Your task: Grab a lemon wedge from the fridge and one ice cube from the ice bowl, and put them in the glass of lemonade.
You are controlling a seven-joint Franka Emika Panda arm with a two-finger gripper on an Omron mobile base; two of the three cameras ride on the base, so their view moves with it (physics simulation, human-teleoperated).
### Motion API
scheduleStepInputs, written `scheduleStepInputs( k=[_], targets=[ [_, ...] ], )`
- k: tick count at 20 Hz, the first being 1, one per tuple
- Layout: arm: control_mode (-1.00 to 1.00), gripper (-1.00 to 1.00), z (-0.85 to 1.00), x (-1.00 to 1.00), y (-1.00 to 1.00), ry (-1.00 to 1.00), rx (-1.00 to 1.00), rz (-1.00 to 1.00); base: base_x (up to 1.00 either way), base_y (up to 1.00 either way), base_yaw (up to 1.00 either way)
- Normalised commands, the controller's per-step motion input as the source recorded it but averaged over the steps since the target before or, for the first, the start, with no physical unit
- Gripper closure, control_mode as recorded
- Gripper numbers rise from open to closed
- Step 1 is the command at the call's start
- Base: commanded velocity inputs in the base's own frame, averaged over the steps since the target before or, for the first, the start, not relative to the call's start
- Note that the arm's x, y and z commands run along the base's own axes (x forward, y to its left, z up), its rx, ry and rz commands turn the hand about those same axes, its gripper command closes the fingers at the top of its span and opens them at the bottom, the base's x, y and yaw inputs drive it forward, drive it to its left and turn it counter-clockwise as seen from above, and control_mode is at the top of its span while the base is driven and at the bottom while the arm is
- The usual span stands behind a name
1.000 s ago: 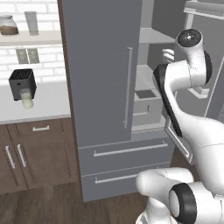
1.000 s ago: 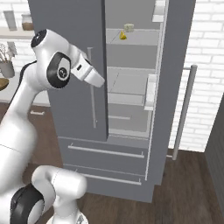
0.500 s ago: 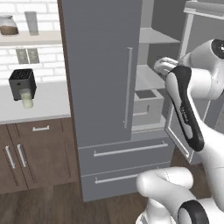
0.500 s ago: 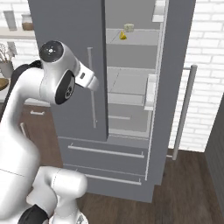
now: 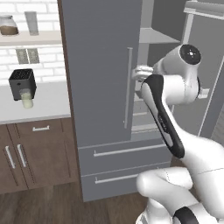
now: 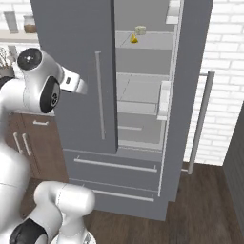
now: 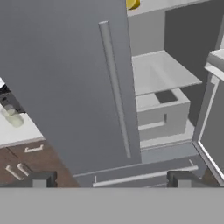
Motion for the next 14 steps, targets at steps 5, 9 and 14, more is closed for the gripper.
scheduleStepInputs(
  k=[5,9,14],
  targets=[
    [-1.0,-1.0,-0.01,0.39,0.18,0.0,-0.2,0.0,0.0,0.0,0.0],
    [-1.0,-1.0,-0.01,0.6,-0.01,0.01,-0.14,0.0,0.0,0.0,0.0],
    [-1.0,-1.0,-0.18,0.63,-0.04,0.01,-0.01,0.0,0.0,0.0,0.0]
  ],
)
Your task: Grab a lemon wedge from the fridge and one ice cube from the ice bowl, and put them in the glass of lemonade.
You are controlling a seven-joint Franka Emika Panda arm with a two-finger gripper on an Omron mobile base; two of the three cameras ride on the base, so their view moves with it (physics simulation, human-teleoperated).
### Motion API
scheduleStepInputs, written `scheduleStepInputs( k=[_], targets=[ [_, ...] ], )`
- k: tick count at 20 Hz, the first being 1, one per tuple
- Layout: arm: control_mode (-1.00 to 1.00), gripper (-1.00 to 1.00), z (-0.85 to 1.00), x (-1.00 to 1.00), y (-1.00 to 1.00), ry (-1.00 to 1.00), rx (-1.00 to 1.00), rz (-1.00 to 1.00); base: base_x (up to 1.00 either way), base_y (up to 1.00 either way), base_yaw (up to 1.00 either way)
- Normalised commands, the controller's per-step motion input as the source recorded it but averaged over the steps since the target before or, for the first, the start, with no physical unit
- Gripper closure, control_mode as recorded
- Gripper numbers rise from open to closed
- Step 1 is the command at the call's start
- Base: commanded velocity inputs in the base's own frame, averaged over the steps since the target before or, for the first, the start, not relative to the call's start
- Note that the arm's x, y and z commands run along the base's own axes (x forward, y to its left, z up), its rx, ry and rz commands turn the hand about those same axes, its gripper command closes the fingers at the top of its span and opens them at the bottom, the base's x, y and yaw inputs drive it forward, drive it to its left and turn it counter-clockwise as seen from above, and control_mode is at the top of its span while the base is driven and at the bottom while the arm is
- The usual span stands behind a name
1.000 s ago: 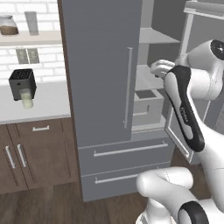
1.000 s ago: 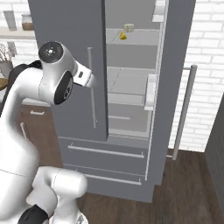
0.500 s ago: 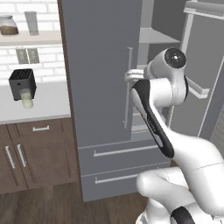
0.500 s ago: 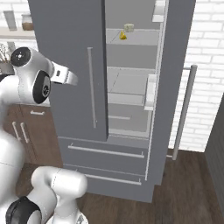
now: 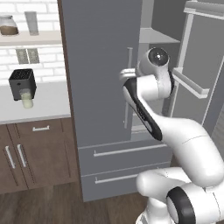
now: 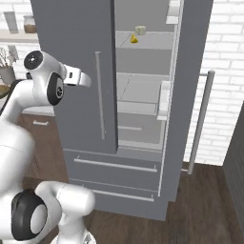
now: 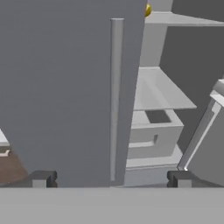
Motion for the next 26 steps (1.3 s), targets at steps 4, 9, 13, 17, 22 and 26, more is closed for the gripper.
scheduleStepInputs(
  k=[4,9,13,17,22,26],
  targets=[
    [-1.0,-1.0,-0.37,0.63,0.0,0.0,0.0,0.0,0.0,0.0,0.0],
    [-1.0,-1.0,-0.3,0.56,-0.05,0.0,0.0,0.0,0.0,0.0,0.0],
    [-1.0,-1.0,-0.27,0.53,-0.14,0.0,0.0,0.0,0.0,0.0,0.0],
    [-1.0,-1.0,-0.21,0.46,-0.19,0.0,0.0,0.0,0.0,0.0,0.0],
    [-1.0,-1.0,-0.17,0.42,-0.18,0.0,0.0,0.0,0.0,0.0,0.0],
    [-1.0,-1.0,-0.15,0.32,0.0,0.04,0.0,0.01,0.0,0.0,0.0]
  ],
)
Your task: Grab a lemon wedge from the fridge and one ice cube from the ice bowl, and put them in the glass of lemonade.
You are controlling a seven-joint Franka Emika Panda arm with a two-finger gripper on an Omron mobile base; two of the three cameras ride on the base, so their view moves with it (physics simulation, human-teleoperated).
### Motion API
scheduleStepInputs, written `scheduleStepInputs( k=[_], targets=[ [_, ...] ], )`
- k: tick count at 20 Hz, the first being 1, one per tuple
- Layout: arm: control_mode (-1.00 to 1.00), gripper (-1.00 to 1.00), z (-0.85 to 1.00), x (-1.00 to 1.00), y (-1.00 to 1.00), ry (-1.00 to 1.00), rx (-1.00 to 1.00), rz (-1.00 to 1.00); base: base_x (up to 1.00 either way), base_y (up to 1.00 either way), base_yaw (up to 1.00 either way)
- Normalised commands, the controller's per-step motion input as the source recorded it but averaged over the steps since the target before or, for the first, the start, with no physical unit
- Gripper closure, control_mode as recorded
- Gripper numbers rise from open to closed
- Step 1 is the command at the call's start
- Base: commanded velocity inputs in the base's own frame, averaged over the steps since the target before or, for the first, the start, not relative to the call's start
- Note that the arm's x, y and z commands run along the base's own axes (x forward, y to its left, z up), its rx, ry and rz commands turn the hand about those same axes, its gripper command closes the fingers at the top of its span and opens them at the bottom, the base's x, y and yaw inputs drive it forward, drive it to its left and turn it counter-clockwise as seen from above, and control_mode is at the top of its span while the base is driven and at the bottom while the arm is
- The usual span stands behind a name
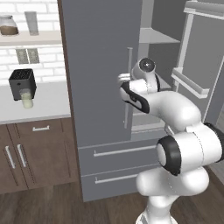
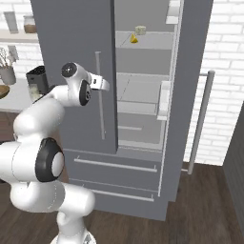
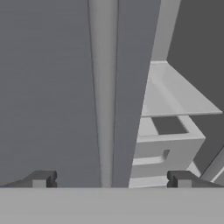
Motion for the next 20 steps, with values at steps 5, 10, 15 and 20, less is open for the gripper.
scheduleStepInputs(
  k=[5,10,15,20],
  targets=[
    [-1.0,-1.0,-0.17,0.37,0.0,0.05,0.0,0.03,0.0,0.0,0.0],
    [-1.0,-1.0,-0.15,0.4,0.0,0.03,0.0,0.03,0.0,0.0,0.0],
    [-1.0,-1.0,-0.3,0.29,0.0,0.0,0.0,0.02,0.0,0.0,0.0],
    [-1.0,-1.0,-0.33,0.18,0.0,0.0,0.0,0.02,0.0,0.0,0.0]
  ],
)
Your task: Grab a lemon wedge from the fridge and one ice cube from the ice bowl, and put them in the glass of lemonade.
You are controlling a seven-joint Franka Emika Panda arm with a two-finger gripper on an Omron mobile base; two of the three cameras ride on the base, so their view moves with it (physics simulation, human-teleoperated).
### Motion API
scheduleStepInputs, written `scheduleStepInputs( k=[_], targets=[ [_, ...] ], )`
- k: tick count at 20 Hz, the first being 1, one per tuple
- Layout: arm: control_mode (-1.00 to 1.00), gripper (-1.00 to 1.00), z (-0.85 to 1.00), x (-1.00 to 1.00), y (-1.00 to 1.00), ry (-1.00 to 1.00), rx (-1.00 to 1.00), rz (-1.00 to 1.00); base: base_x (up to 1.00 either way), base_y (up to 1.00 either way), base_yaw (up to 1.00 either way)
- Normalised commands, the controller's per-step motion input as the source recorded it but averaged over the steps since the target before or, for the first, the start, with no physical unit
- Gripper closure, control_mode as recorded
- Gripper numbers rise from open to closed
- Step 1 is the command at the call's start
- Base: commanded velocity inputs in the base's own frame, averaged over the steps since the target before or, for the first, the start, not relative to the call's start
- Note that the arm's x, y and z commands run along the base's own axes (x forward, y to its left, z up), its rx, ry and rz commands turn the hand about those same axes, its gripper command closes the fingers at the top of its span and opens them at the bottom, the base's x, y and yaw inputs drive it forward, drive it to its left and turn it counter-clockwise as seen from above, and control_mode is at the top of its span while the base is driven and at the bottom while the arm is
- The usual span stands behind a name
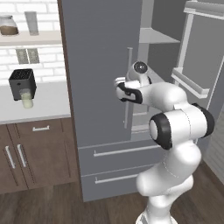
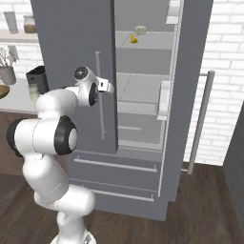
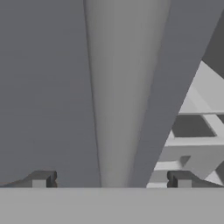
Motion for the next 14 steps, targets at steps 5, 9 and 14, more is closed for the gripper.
scheduleStepInputs(
  k=[5,9,14],
  targets=[
    [-1.0,-1.0,-0.1,0.27,0.01,0.0,0.0,0.01,0.0,0.0,0.0],
    [-1.0,-1.0,-0.01,0.37,0.0,0.0,0.0,0.01,0.0,0.0,0.0],
    [-1.0,1.0,-0.01,0.22,0.02,0.0,0.0,0.02,0.0,0.0,0.0]
  ],
)
